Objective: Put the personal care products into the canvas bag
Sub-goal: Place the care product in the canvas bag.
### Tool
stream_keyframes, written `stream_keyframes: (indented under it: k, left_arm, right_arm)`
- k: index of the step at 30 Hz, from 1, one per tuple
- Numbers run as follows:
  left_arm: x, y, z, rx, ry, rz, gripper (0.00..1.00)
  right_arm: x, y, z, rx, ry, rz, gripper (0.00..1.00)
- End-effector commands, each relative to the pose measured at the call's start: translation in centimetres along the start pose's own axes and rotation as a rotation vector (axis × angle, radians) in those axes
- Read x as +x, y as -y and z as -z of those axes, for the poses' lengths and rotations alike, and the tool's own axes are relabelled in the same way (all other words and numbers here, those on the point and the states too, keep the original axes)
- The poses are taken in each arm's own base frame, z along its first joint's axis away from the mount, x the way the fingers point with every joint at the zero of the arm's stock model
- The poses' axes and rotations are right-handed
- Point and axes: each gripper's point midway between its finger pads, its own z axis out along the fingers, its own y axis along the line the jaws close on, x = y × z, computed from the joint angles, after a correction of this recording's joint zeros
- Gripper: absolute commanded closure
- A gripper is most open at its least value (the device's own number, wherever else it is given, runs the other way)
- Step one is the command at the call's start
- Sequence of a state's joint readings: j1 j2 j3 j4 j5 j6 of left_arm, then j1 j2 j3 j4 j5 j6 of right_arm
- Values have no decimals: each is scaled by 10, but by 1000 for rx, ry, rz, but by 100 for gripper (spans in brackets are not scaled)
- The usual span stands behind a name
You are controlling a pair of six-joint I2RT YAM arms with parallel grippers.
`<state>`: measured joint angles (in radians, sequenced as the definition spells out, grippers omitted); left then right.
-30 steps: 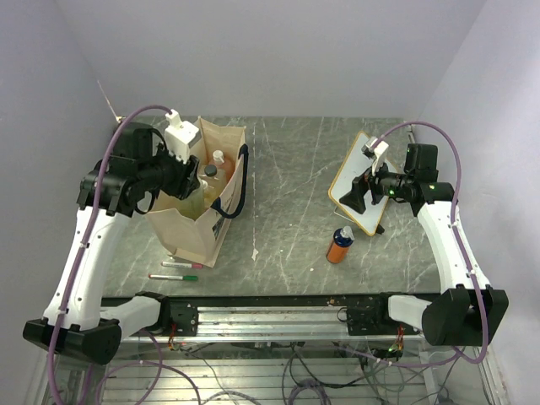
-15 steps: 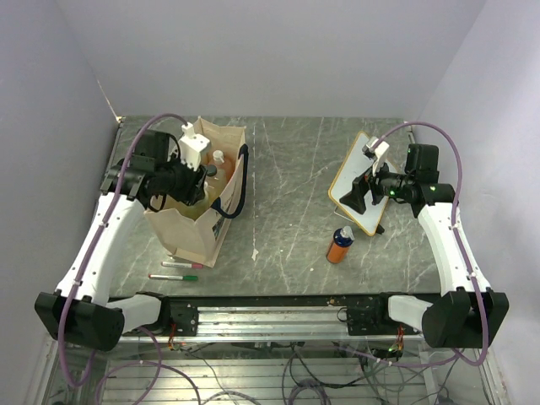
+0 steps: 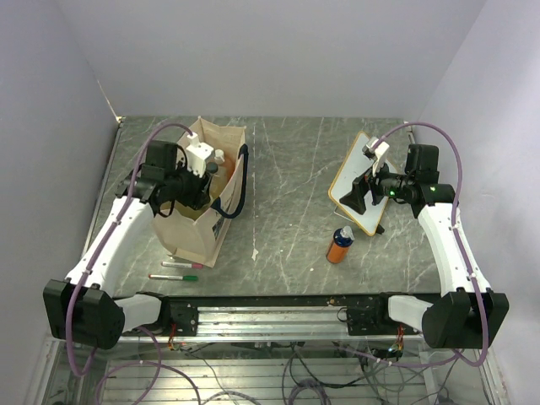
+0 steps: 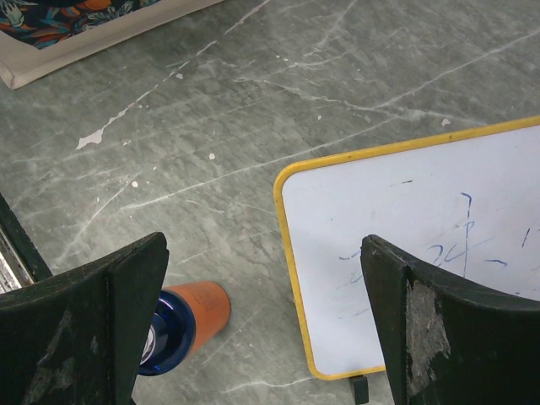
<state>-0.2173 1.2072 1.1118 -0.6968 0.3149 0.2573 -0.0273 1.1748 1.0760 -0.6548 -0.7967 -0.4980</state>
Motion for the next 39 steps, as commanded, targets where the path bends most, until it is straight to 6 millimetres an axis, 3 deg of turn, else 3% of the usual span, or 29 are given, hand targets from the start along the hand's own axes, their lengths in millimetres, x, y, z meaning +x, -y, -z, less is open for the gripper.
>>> stream_keyframes:
  k: [1,11,27,30,33,39]
  left_arm:
    - [-67,-18,11,-80,277,-86,93]
    - [-58,-20,-8,-67,271,-71,93]
    - [2,-11,-47,33,78,-117,93]
    - [10,-12,-50,32,61,-123,87]
    - [15,-12,-50,32,36,-124,75]
    - [4,-14,-37,19,24,-132,53]
  right_arm:
    - [-6,1,3,9,22,25,3]
    - [-5,1,3,10,19,22,3]
    - [-6,2,2,0,15,18,3]
    - [-6,2,2,1,13,19,3]
    - [-4,3,3,9,5,24,3]
    - [12,-4,12,-11,-97,53,2]
